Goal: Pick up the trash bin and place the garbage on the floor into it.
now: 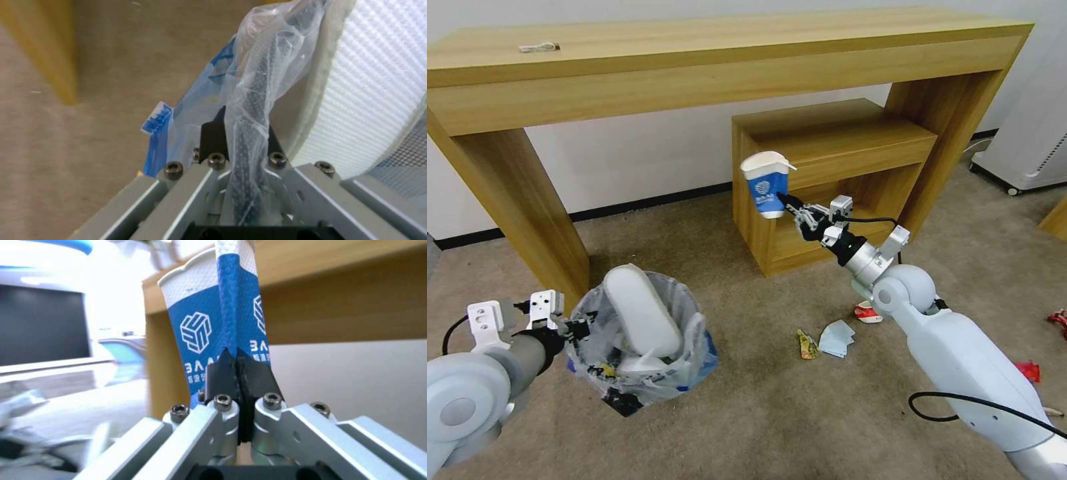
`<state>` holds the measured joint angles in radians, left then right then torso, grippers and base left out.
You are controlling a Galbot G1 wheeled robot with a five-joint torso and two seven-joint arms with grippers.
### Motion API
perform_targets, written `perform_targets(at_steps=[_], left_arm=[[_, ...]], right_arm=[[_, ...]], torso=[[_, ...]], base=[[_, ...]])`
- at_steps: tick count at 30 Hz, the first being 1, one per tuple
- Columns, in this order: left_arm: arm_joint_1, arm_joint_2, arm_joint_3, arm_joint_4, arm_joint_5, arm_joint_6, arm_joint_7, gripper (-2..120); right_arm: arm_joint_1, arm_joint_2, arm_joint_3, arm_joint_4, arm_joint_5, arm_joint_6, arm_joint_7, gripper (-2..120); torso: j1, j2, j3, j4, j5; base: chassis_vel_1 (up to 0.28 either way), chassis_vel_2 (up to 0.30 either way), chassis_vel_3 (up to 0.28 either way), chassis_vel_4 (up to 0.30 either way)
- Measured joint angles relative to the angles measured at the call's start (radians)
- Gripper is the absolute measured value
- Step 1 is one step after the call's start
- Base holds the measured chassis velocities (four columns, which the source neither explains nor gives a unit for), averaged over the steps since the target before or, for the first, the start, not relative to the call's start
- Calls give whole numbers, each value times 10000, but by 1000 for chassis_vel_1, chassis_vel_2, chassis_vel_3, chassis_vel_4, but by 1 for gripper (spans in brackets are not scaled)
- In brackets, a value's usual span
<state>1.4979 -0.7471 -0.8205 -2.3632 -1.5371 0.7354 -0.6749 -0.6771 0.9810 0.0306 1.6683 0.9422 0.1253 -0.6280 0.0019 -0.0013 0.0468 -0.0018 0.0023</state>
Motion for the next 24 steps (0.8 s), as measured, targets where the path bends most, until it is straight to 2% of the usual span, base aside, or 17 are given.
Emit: perform_targets(at_steps=[7,14,24], left_arm=[[-171,80,18,-489,-768,0,517,1],[-284,100,46,-694,-972,10,883,1],[-217,122,6,-702,-824,19,993,1]], right_arm=[[0,302,-749,-125,-48,316,-1214,0],[-55,521,-1444,-288,-582,440,-1594,0],[-401,692,-1977,-806,-1338,596,-1829,0]], torso=[[0,0,0,0,0],[0,0,0,0,-1],[0,0,0,0,-1]], base=[[0,0,0,0],[0,0,0,0],[0,0,0,0]])
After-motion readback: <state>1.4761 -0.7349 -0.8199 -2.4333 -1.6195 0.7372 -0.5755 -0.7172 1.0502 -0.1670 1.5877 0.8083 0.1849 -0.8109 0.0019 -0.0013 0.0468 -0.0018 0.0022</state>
